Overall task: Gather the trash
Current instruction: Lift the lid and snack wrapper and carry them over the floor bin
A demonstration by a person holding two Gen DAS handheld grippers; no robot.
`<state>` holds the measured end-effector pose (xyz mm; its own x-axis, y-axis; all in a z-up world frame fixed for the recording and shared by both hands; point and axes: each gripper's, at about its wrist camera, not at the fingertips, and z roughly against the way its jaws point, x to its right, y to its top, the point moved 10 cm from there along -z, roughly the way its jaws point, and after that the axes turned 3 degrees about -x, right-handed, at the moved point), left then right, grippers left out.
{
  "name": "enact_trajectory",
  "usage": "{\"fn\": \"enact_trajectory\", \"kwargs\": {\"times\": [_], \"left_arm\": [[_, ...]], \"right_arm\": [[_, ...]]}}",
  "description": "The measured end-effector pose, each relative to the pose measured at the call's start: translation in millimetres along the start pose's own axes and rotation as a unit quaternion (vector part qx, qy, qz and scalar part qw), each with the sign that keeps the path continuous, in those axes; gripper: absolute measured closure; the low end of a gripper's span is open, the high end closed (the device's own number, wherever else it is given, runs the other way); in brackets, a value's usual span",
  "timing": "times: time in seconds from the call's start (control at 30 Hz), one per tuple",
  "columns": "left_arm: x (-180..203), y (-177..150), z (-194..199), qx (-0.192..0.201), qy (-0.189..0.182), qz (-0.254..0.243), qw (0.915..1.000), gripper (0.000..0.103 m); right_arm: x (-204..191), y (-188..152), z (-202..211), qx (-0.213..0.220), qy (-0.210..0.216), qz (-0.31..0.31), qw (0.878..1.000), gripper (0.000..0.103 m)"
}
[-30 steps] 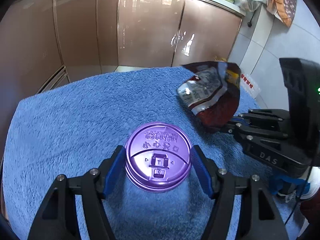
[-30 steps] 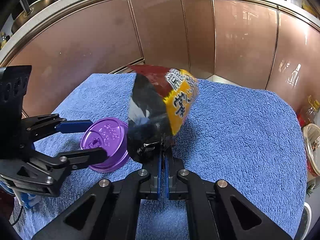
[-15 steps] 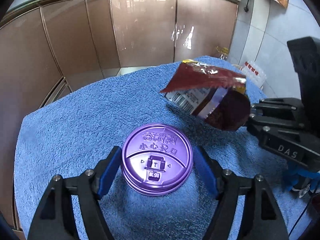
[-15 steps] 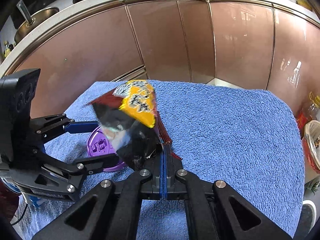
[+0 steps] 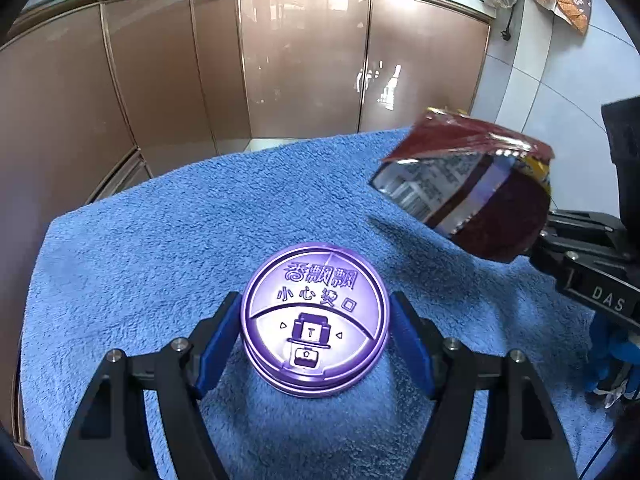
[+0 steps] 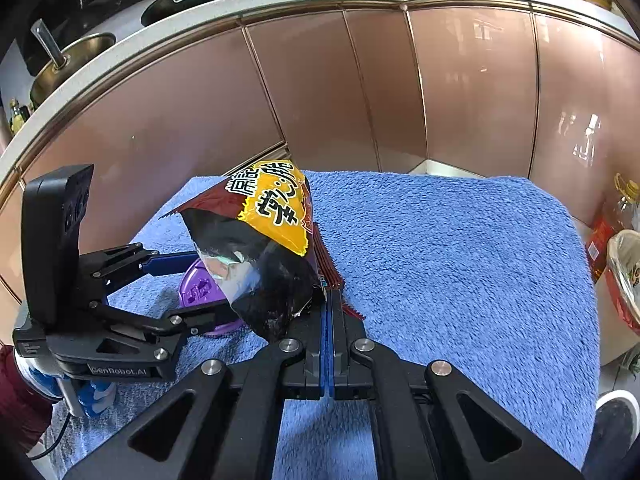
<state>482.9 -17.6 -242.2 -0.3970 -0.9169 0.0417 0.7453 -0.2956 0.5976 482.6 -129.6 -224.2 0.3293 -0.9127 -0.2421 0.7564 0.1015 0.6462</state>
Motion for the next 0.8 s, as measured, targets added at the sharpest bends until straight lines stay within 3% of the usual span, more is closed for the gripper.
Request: {"fn": "enact_trajectory", "kwargs": {"times": [0.2, 0.43, 0.63, 0.8], "left_arm": [[5.4, 7.0, 30.9, 0.020, 0.003, -0.005, 0.9998, 0.032], [47.5, 28.6, 57.7, 0.042, -0.015, -0.022, 0.9988, 0.032], [115.7, 50.3, 61.8, 0.052, -0.054, -0.046, 0.9961, 0.032], [197.0, 65.5, 56.2, 0.050, -0.101, -0.076, 0.9907, 0.032]], "right_arm": [[8.7, -2.0, 30.2, 0.021, 0.000, -0.017, 1.000, 0.103], [37.0, -11.1, 85.4, 0.056, -0.019, -0.043, 0.997, 0.103], [95.8, -31.3, 145.7, 0.081, -0.068, -0.078, 0.991, 0.103], [157.4, -61.7, 189.9, 0.089, -0.121, -0.117, 0.982, 0.103]]}}
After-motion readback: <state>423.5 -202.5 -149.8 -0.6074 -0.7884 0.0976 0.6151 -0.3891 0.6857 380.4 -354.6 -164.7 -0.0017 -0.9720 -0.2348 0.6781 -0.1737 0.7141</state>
